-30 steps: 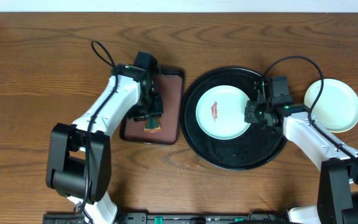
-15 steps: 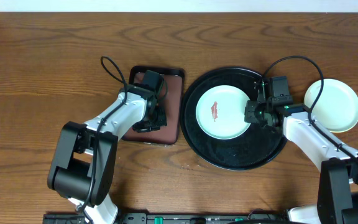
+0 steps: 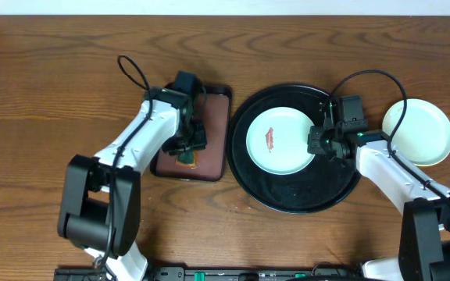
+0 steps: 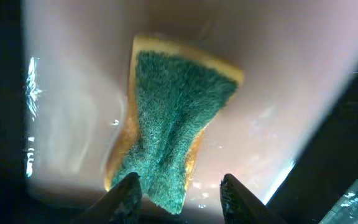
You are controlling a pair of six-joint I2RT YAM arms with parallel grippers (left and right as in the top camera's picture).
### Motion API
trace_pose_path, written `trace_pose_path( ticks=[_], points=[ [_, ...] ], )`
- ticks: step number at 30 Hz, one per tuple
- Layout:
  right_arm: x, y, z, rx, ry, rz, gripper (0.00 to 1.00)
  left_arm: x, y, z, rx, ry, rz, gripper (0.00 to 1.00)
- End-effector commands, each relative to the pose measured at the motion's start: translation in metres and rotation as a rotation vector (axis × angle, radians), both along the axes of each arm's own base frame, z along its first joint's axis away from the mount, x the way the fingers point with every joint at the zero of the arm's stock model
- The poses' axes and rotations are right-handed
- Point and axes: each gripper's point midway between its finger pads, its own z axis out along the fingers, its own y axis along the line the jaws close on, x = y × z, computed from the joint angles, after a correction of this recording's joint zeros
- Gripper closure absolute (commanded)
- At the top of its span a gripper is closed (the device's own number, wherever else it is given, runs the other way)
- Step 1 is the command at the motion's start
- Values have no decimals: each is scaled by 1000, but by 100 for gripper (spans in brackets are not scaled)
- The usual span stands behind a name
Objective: Clean dirty plates on tray and stack at the side
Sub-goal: 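Scrub the white plate's red stain with the sponge, right gripper holding plate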
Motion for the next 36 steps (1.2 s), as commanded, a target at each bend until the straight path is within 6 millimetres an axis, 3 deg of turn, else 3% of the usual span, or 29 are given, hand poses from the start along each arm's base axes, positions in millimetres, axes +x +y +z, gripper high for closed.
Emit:
trace_pose_path(
  ticks=[1,7,13,15,19,25,27,29,33,36],
  points=[
    [4,4,4,0,-14,2,97,5,8,8,34,-35,7,56],
    [4,4,4,0,-15,2,96,0,18,-19,95,1,-15,62],
    [4,4,4,0,-14,2,95,-7,20,-45,109,50,-19,86],
    [4,4,4,0,-15,2,95,-6,19,-49,110,54,-19,92],
    [5,4,4,0,-17,2,95,-4,7,-48,43,48,-61,93],
    [8,4,6,-6,-36,22,96,10,-11,-19,-44,10,-86,93],
    [7,4,5,-16,-33,39,88,17,-13,-2,-52,-19,-87,93],
    [5,4,-3,-26,-14,52,79,26,-16,27,-65,-60,-88,93],
    [1,3,-23,-33,39,52,74,35,-35,65,-172,-125,-102,93],
    [-3,10,-38,3,82,69,80,40,-52,80,-253,-159,-112,93]
  ],
)
